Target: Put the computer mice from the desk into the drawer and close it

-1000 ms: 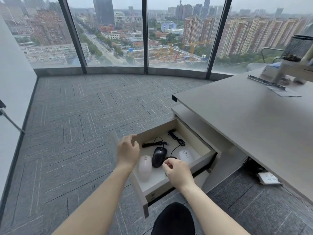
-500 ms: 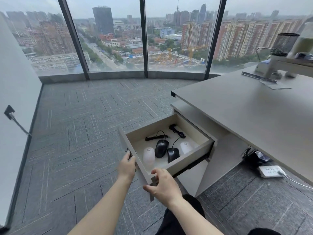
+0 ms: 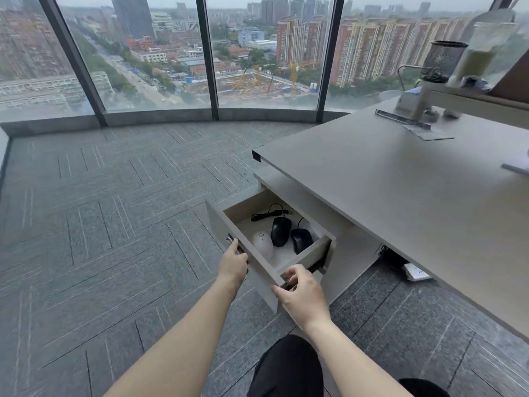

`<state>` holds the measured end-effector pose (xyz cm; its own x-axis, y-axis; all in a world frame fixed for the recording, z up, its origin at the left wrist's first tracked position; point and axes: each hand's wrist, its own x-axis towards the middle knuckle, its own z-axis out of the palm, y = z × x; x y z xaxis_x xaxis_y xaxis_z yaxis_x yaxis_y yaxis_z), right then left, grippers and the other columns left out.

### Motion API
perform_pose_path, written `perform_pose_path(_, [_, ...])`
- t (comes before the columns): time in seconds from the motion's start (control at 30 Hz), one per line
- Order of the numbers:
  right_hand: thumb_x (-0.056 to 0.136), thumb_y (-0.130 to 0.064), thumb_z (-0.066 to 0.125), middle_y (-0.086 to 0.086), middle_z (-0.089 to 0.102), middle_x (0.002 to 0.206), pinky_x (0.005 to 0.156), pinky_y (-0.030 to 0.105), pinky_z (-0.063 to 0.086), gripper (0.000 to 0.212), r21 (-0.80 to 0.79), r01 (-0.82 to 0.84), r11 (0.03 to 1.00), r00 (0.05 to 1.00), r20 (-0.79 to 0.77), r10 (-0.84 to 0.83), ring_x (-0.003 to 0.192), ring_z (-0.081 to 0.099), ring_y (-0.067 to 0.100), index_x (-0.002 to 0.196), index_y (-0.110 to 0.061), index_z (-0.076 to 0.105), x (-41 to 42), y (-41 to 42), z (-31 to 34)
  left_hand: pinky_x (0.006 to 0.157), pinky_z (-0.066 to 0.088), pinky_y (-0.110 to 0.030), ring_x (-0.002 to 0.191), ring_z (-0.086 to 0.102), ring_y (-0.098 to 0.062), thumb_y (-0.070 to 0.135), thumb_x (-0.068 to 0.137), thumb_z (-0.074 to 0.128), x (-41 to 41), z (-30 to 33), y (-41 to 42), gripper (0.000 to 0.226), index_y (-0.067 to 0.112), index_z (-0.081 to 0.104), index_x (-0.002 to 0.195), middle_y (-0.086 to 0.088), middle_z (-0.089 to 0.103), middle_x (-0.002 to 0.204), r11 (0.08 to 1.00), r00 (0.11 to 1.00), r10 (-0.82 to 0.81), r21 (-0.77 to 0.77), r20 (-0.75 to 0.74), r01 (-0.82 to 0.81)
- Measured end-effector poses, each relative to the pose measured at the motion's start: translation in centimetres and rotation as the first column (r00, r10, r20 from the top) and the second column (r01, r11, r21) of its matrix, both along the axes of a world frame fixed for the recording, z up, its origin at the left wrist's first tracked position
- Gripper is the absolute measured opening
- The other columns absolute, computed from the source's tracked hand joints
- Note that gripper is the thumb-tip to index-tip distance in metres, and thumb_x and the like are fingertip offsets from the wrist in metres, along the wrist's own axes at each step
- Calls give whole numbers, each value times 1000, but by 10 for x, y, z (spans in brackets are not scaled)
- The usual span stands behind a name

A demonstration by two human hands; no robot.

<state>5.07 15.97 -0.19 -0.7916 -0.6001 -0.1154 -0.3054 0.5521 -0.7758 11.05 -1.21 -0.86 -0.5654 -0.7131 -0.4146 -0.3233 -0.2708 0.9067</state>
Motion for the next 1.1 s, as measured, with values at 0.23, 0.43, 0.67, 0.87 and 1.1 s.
perform_pose_path(0.23, [79,-47,72,-2,55,102,69,35,50,59,-71,311,948,946,117,-301,85,57,18,124,-21,44,-52,9,-10,85,51,-37,80,59,-12,4,88,43,-75,3,20,66,21,30,150,0,50,142,998,998,-50,43,-43,51])
perform_pose_path(0.43, [79,-46,74,12,49,137,83,35,46,78,-131,476,870,877,142,-459,117,55,31,140,-12,39,-80,4,-18,101,48,-39,126,52,-23,3,87,45,-113,2,26,66,19,31,150,-1,41,152,995,993,-60,75,-100,68])
perform_pose_path(0.67, [82,-40,72,8,65,117,82,41,54,45,-151,544,826,838,155,-524,106,64,29,117,-16,56,-115,-4,-32,102,46,-39,112,57,-22,-5,88,39,-151,7,31,64,18,36,148,1,47,142,975,987,-19,215,-157,53])
perform_pose_path(0.87, [79,-45,73,8,68,111,78,42,55,46,-123,543,831,838,141,-527,99,66,29,110,-15,57,-126,-3,-38,102,47,-39,123,56,-26,-4,85,39,-156,3,33,68,19,34,149,4,42,149,982,989,-41,179,-143,67])
perform_pose_path(1.1, [87,-32,62,7,67,113,75,35,51,32,-76,533,843,843,135,-521,97,64,26,116,-18,62,-115,11,-22,100,49,-40,109,58,-22,0,85,43,-134,1,37,61,16,42,144,4,57,128,990,992,-106,86,-65,112])
